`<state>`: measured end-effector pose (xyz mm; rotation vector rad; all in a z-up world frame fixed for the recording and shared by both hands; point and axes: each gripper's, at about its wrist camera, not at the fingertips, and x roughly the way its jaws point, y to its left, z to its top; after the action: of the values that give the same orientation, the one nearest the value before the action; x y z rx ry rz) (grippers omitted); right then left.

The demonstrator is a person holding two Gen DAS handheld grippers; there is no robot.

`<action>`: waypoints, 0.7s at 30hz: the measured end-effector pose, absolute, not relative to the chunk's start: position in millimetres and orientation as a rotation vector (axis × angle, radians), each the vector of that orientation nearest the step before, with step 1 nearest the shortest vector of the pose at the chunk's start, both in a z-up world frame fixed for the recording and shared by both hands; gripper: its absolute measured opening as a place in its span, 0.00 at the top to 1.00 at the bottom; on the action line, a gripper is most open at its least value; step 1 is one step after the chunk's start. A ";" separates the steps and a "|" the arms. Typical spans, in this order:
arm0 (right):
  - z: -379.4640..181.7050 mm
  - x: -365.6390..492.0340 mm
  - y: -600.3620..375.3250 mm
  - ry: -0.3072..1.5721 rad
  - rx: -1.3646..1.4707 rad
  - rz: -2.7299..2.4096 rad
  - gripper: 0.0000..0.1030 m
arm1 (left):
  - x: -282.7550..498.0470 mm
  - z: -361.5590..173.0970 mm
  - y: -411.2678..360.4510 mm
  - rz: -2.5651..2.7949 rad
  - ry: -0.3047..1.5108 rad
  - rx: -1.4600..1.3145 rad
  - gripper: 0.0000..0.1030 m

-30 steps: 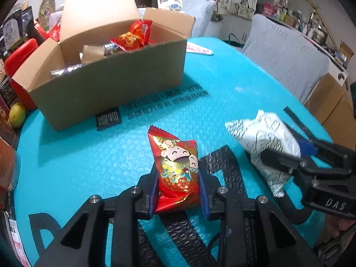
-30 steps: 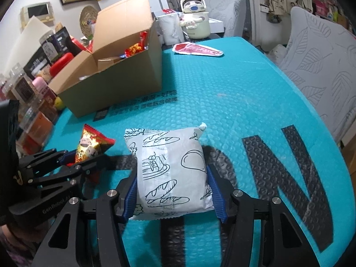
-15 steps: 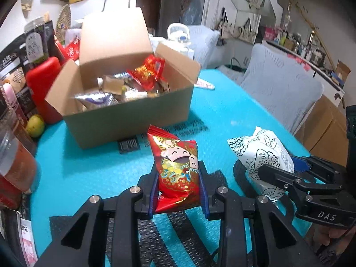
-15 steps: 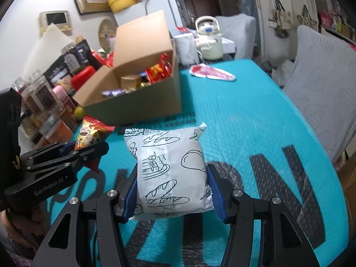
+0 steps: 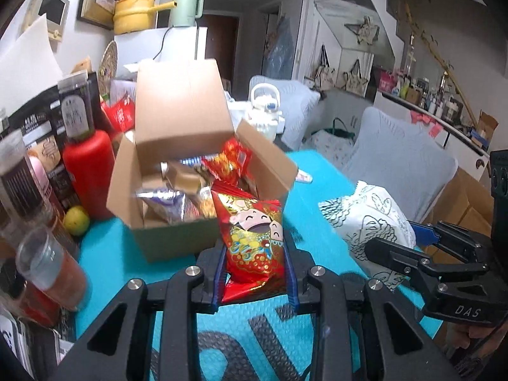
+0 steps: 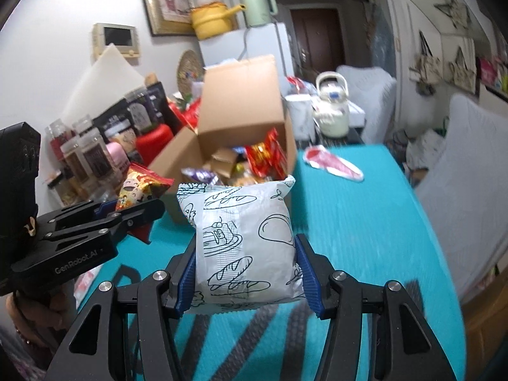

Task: Organize snacks
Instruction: 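Lift and carry the bread-print bag and candy packet with both tools over the box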

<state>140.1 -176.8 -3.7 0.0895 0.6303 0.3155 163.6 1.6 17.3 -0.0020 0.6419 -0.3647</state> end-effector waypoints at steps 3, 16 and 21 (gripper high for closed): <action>8.4 148.9 -173.2 0.605 0.079 0.340 0.46 | 169.9 32.4 4.7 -0.354 0.604 -0.003 0.71; 45.3 206.6 -154.8 0.528 0.035 0.403 0.46 | 213.9 71.3 13.5 -0.321 0.496 0.007 0.71; 55.8 234.6 -150.5 0.498 0.017 0.414 0.46 | 242.6 78.3 17.9 -0.307 0.472 0.001 0.71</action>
<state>234.6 -150.5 55.8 0.0171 0.4985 0.4143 242.6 17.9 78.3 0.0009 0.4721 -0.3066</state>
